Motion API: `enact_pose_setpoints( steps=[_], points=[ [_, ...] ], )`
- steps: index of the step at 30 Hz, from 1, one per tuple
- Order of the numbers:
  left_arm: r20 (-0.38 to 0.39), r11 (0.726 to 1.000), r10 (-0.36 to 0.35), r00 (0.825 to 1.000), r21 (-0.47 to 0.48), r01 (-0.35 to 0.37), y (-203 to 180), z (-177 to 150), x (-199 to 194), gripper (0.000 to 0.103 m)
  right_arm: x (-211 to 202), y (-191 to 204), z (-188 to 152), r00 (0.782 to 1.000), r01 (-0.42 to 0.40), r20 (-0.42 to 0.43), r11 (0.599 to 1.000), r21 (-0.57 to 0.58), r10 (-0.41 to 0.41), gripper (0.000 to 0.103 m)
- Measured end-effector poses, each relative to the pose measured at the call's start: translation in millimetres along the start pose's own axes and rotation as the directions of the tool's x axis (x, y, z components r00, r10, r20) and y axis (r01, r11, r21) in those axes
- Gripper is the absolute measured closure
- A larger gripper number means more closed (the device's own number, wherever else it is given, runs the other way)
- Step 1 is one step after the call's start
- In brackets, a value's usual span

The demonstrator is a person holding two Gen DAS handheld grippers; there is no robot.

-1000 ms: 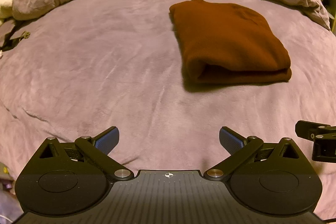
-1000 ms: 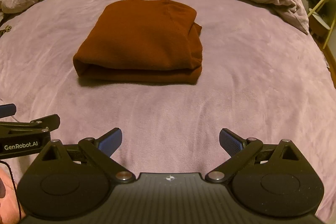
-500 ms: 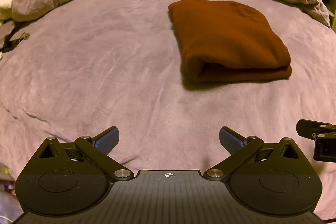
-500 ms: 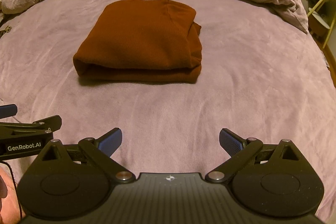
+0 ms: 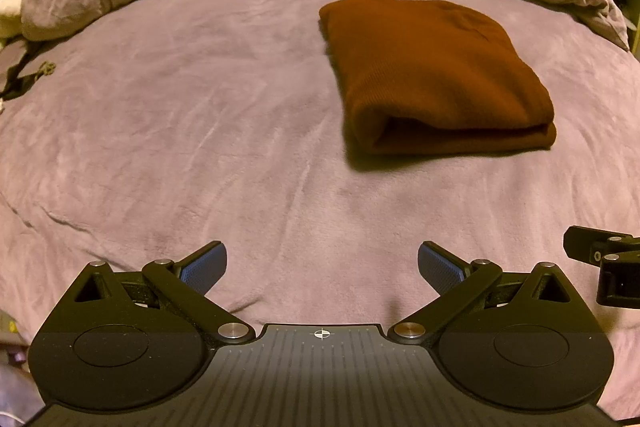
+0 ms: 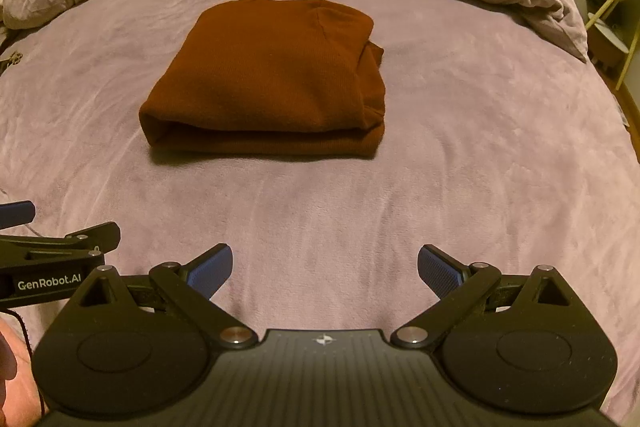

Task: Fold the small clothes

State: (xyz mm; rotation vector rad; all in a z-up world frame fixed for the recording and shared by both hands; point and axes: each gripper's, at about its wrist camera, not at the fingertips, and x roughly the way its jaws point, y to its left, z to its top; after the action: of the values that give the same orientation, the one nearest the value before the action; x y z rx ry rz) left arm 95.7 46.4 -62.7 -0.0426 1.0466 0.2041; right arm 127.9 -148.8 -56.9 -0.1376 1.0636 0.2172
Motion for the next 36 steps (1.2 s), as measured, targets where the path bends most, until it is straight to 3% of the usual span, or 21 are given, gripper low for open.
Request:
enact_pose_setpoints(
  steps=[36],
  points=[
    [-0.005, 1.000, -0.006, 1.000, 0.004, 0.006, -0.2, -0.1, 2.1, 0.000, -1.1, 0.3, 0.3, 1.000, 0.000, 0.007, 1.000, 0.002, 0.000, 0.004]
  ],
)
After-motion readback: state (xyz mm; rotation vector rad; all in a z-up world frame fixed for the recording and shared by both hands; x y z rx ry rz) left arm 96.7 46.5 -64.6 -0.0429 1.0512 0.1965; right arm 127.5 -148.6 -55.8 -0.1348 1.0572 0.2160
